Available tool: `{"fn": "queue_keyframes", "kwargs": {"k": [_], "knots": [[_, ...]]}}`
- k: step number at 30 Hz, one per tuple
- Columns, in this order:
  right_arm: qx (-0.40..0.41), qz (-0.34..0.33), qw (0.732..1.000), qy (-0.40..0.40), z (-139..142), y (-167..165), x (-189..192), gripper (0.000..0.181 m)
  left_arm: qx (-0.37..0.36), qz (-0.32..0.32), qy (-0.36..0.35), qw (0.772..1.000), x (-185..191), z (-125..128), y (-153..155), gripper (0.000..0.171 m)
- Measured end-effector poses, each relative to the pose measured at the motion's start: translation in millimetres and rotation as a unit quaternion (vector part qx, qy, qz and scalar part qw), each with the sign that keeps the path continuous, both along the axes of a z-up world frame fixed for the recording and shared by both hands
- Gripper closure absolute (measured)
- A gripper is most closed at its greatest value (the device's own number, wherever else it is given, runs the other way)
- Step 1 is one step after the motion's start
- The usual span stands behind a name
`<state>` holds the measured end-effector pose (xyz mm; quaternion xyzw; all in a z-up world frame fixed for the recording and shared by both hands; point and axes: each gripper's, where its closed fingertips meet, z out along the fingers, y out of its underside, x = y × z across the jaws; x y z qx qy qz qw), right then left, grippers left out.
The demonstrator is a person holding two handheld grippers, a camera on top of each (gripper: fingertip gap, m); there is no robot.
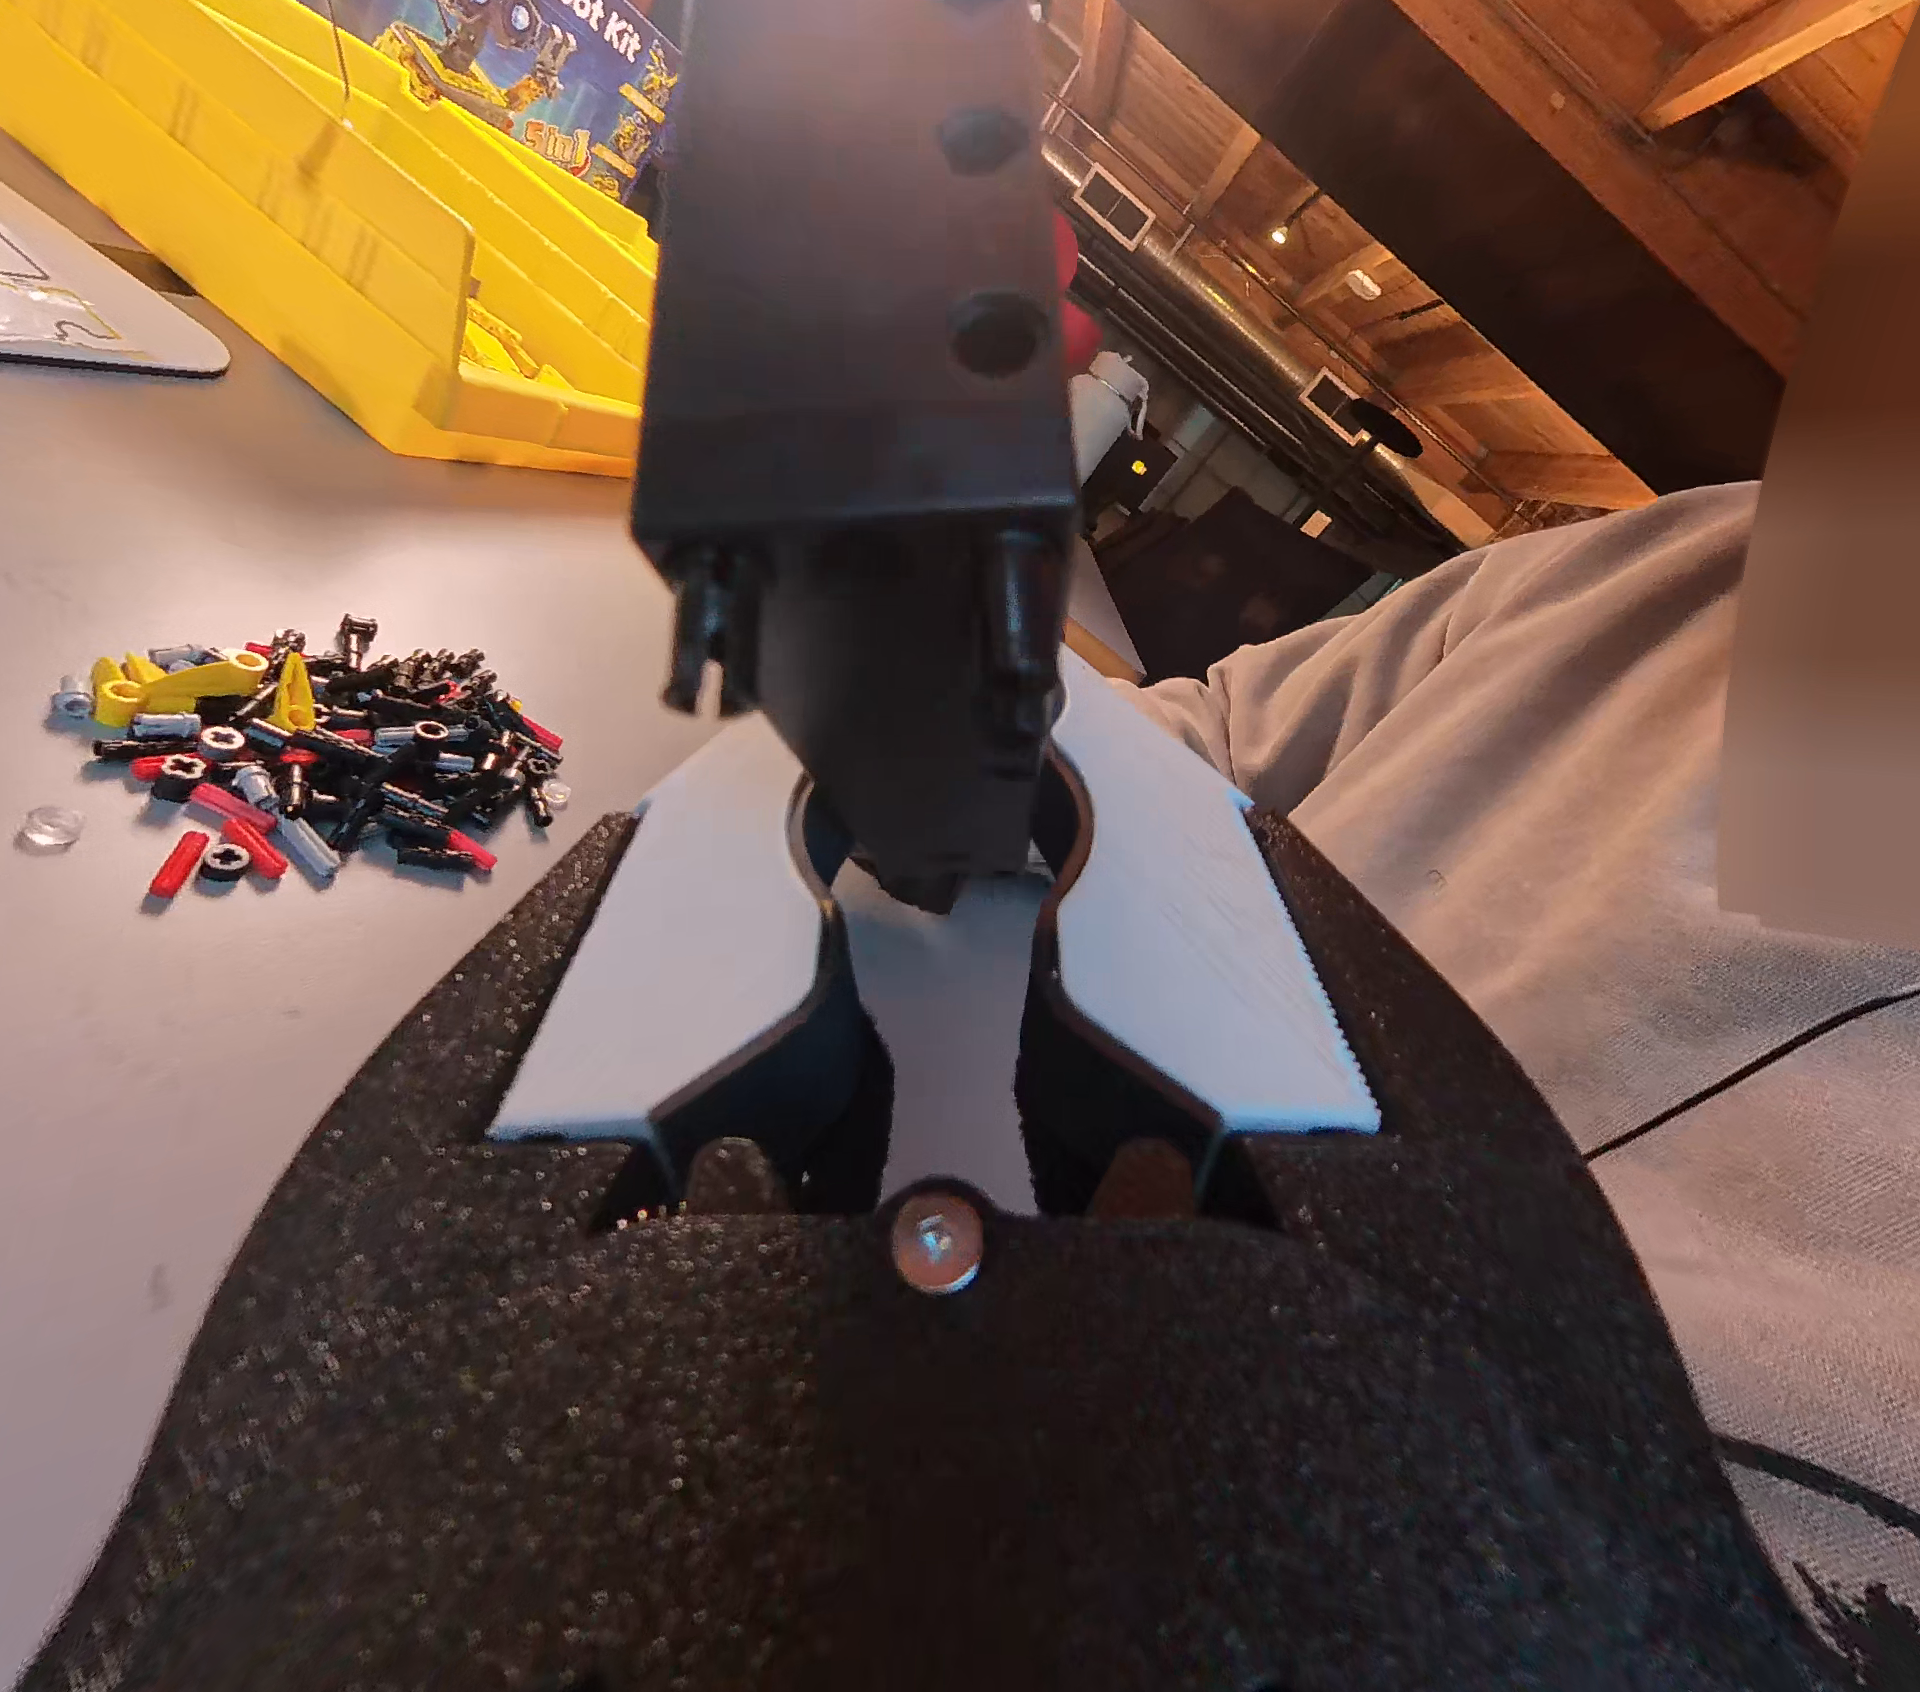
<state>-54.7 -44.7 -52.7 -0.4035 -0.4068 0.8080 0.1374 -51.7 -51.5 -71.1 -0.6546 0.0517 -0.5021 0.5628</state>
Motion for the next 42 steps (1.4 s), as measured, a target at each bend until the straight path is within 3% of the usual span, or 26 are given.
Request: {"fn": "queue_keyframes", "kwargs": {"k": [4,5,6,8,10,13,15,18,22,26,29,32,35,38,42], "knots": [[-0.067,-0.019,0.997,0.016,9,13,-8,0.181,-0.011,0.022,-0.011,1.0,-7,-4,4,0.145],[-0.162,-0.046,0.984,0.054,31,51,-1,0.181,-0.037,0.036,0.027,0.998,-11,-26,3,0.145],[-0.155,-0.104,0.979,0.083,45,85,8,0.18,-0.062,0.036,-0.001,0.997,-14,-36,0,0.145],[-0.026,-0.148,0.986,0.067,50,90,13,0.18,-0.04,0.043,-0.013,0.998,-17,-23,1,0.145],[0.11,-0.156,0.981,-0.016,12,76,-2,0.179,-0.018,0.042,0.0,0.999,-16,-11,7,0.145],[0.315,-0.161,0.925,-0.141,-56,79,-18,0.178,-0.036,0.083,0.105,0.99,-29,-33,15,0.145],[0.42,-0.197,0.868,-0.175,-80,97,-27,0.178,-0.05,0.094,0.123,0.987,-35,-42,15,0.145],[0.503,-0.186,0.815,-0.218,-111,100,-33,0.178,-0.053,0.094,0.139,0.984,-35,-45,13,0.145],[0.526,-0.201,0.796,-0.222,-119,102,-34,0.164,-0.044,0.088,0.137,0.986,-32,-43,10,0.145],[0.475,-0.211,0.835,-0.179,-92,97,-31,0.152,-0.018,0.071,0.125,0.989,-28,-34,5,0.145],[0.368,-0.137,0.914,-0.1,-52,57,-22,0.151,0.01,0.054,0.136,0.989,-21,-28,0,0.145],[0.261,-0.047,0.963,-0.044,-19,22,-6,0.151,0.04,0.032,0.154,0.987,-10,-23,-6,0.145],[0.213,-0.004,0.977,-0.026,-10,-1,1,0.155,0.061,0.013,0.164,0.985,2,-20,-11,0.145],[0.23,-0.005,0.973,-0.018,-13,-12,3,0.178,0.074,0.001,0.169,0.983,10,-17,-15,0.145],[0.211,-0.012,0.977,-0.002,-7,-15,5,0.178,0.076,-0.002,0.165,0.983,12,-14,-17,0.145]]}}
